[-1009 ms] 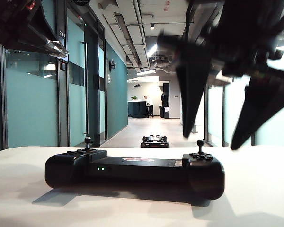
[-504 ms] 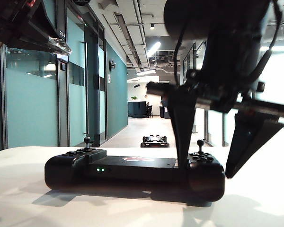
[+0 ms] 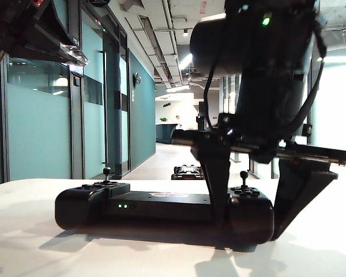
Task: Push the left joystick on the remote control sitting on the white table forward to make the robot dog walk in a straight line until it approaches the door.
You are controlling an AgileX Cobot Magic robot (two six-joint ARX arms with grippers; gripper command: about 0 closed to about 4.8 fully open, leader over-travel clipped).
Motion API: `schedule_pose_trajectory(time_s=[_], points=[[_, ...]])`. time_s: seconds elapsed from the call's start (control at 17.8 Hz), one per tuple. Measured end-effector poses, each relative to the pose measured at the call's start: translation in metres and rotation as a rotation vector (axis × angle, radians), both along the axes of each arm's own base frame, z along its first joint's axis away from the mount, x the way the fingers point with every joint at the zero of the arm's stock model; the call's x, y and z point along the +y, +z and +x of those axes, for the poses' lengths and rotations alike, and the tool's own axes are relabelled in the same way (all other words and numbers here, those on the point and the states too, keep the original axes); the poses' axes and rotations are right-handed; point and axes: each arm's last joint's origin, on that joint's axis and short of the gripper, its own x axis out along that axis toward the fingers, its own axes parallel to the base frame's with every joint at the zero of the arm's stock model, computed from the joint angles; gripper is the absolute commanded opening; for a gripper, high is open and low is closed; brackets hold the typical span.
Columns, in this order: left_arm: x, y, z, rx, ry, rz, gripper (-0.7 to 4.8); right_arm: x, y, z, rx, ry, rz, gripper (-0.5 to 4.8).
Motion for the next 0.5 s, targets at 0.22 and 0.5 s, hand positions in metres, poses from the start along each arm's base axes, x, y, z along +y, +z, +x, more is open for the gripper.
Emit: schedule_pose_trajectory(time_s=[0.22,0.5], points=[[0.0,-0.001,-0.001,0.013,-0.025,-0.006,-0.05,-0.001,-0.001,-0.001,-0.002,0.001,-0.032,1.97],[-0.002,-0.031,0.002,0.02,-0.148,0.113,-0.05,-0.001,-0.001,-0.001,0.006,-0.042,-0.031,1.89]])
